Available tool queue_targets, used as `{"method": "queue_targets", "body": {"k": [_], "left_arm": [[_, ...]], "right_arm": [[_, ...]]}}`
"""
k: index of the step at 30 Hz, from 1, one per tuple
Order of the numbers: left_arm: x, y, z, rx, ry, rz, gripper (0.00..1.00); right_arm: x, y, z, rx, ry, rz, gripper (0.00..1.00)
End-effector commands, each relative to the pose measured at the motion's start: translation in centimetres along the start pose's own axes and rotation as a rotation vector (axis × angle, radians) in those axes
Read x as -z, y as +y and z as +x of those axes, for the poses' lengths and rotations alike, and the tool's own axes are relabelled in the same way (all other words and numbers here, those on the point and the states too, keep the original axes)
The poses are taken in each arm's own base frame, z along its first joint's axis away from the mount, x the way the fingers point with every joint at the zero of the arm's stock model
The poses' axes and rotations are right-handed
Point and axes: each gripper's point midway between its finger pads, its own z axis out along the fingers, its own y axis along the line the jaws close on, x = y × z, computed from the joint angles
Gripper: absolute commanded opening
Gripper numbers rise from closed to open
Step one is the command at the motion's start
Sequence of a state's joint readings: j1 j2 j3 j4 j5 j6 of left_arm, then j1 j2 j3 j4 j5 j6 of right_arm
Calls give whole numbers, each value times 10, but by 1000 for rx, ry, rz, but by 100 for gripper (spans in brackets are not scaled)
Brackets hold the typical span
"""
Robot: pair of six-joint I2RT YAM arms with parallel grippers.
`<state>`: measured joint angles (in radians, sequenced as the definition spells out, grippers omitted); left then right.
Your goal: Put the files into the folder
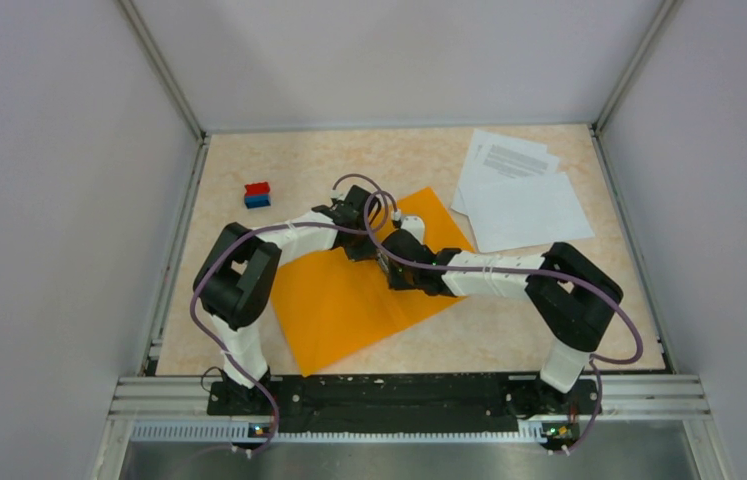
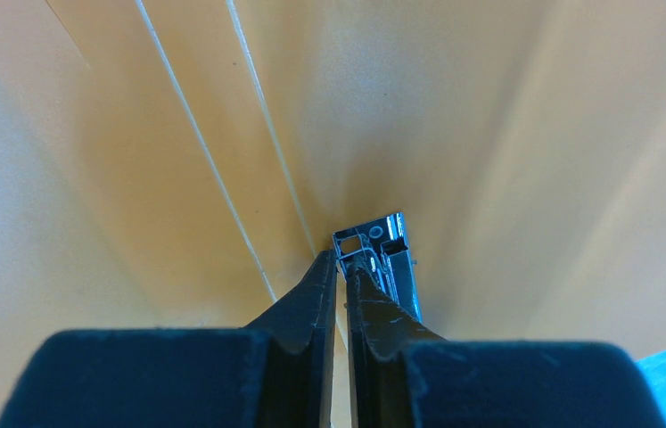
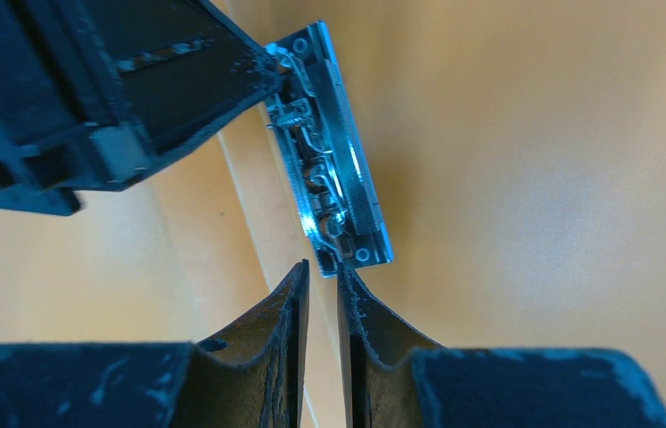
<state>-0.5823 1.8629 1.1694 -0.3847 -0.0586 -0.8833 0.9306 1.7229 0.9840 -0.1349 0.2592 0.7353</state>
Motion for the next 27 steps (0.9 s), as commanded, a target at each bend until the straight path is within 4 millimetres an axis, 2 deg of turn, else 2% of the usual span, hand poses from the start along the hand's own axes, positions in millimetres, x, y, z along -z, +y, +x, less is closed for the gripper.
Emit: {"method": "queue_targets", "body": {"k": [1, 10, 13, 18, 27], "left_arm": [[-22, 41, 26, -40, 77, -146, 10], [-22, 42, 27, -44, 82, -148, 9], [-22, 43, 27, -47, 82, -149, 9], [-23, 44, 26, -55, 85, -153, 8], [-27, 64, 26, -136, 124, -195, 0]], "right_arm": [[-9, -4, -13, 16, -37, 38, 18], [-16, -2, -11, 16, -38, 31, 18], [-20, -4, -7, 18, -24, 41, 13], [-24, -22, 7, 23, 2, 107, 0], [-37, -64, 48, 80, 60, 306, 0]]}}
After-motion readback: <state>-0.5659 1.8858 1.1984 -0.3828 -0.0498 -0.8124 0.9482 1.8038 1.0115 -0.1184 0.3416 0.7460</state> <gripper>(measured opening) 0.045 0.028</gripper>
